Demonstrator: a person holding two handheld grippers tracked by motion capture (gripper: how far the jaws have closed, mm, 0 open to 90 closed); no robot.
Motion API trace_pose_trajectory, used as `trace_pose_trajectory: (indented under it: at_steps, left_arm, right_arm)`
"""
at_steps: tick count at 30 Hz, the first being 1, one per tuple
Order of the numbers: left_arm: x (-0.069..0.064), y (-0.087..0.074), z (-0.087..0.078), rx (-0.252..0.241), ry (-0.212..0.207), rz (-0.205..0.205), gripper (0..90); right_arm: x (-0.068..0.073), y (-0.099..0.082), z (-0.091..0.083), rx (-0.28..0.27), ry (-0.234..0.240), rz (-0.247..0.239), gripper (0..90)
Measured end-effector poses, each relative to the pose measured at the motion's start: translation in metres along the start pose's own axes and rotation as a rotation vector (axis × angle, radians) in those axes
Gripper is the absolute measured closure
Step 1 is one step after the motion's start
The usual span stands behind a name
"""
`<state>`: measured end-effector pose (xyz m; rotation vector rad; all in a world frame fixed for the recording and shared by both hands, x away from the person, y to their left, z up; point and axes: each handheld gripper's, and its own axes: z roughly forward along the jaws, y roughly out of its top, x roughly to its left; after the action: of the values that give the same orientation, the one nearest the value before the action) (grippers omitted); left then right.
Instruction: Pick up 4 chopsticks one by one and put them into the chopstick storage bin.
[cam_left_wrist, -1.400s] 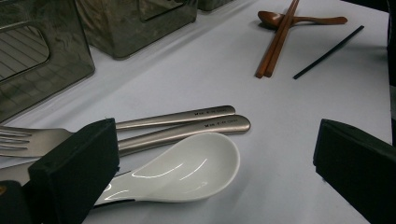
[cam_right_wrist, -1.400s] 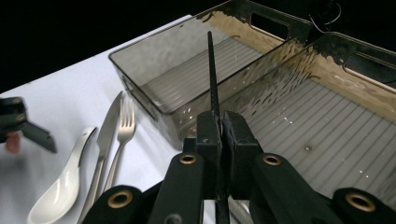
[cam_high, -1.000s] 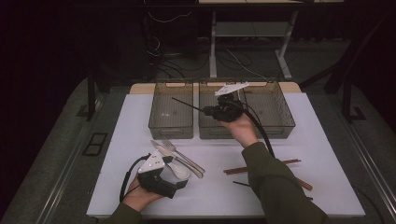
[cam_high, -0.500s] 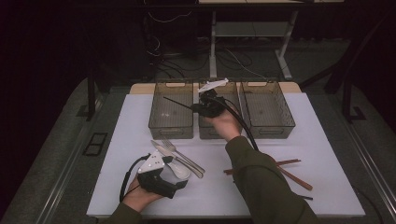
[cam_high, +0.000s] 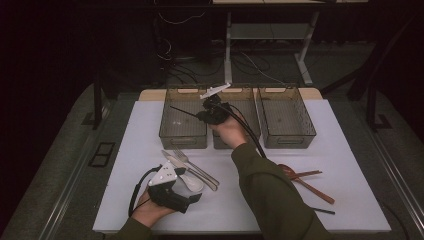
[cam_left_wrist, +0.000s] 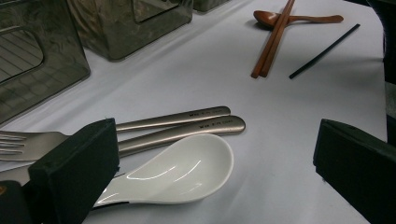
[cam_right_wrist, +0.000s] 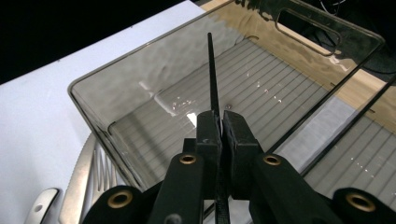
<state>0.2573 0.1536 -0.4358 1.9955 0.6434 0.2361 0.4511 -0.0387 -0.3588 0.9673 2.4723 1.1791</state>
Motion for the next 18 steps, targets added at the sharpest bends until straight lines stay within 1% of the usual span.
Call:
trace_pose_trajectory:
  at_steps: [2,5,8,13,18]
  left_arm:
    - [0.000,0.000,0.000,-0.004,0.000,0.009,0.0]
    - [0.000,0.000,0.001,-0.004,-0.002,0.001,0.0]
    - [0.000,0.001,0.000,-0.001,-0.004,0.010,0.0]
    - [-0.001,0.001,0.000,-0.003,-0.007,0.014,0.0]
    - [-0.002,0.001,0.001,-0.003,-0.011,0.009,0.0]
  right_arm:
    - [-0.001,0.001,0.004,0.002,0.003,0.009,84.9]
    - [-0.001,0.003,0.010,0.009,0.006,0.020,84.9]
    - [0.000,0.005,0.017,0.011,0.018,0.031,84.9]
    - [0.004,0.008,0.025,0.030,0.009,0.032,84.8]
    - [0.008,0.007,0.031,0.052,0.020,0.027,84.2]
